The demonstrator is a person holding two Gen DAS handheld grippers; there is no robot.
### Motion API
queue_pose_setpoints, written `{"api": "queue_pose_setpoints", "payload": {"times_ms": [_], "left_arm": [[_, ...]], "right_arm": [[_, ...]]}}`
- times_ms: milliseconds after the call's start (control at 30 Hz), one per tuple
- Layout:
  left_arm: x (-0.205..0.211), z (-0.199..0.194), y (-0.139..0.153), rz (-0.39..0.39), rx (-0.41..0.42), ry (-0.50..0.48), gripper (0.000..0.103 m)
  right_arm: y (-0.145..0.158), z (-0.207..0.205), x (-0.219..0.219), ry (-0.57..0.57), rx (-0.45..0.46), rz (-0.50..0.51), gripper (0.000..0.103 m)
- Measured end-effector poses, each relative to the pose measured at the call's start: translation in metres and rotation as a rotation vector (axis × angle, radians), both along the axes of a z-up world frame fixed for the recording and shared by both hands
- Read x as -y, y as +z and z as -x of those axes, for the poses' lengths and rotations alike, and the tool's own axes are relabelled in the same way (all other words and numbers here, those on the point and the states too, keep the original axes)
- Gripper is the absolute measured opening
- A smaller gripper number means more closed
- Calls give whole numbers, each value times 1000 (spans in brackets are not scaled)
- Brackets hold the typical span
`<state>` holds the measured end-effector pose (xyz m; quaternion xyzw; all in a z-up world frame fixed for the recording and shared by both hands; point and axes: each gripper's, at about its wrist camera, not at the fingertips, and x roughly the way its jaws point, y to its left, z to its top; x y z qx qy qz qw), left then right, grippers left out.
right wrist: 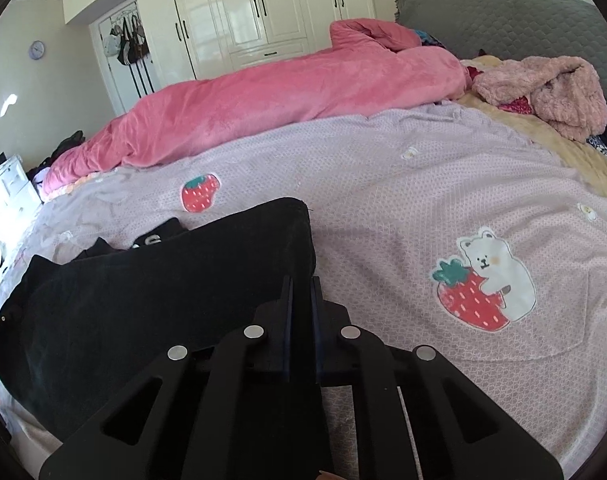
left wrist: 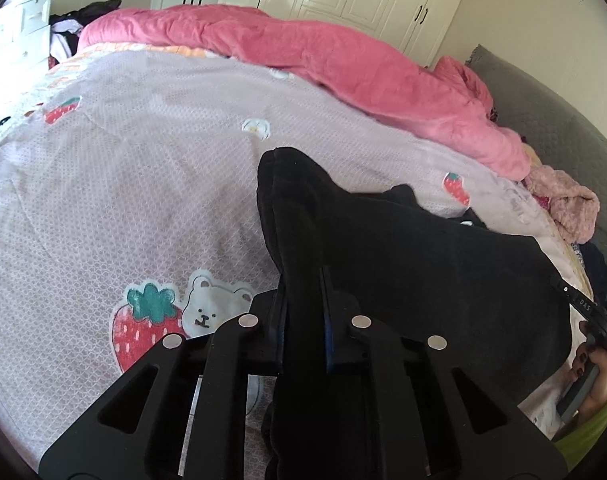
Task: Fold small clothes
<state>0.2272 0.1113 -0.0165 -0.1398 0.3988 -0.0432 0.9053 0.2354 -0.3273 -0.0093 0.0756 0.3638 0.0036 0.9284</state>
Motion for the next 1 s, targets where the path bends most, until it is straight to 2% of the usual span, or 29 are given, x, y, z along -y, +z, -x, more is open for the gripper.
{"api": "queue_pose_setpoints", "payload": {"times_ms": [133,200,300,367,600,767,1000], "left_arm": [[-2,-4,-7,26,-29,9,7],[0,-3,-6,11,-24,7,8],[4,-2,-5,-20,-20,8,10],[4,0,-2,-27,-14,12,11],[4,17,22,-65,66,32,12],[23,32,35,-73,113,-12,13],[73,39,22,-113,74,-147,20]], "right_arm": [[-12,-7,-4,0,-48,24,8],[-12,-8,-1,-16,-49,15,11],[-13,-8,4,-36,-55,-10,20],[-9,-5,5,-42,-47,-18,26],[18,20,-10,-19,62,43,33],[25,38,-33,66,102,93,33],[12,54,-84,238,72,174,39]]}}
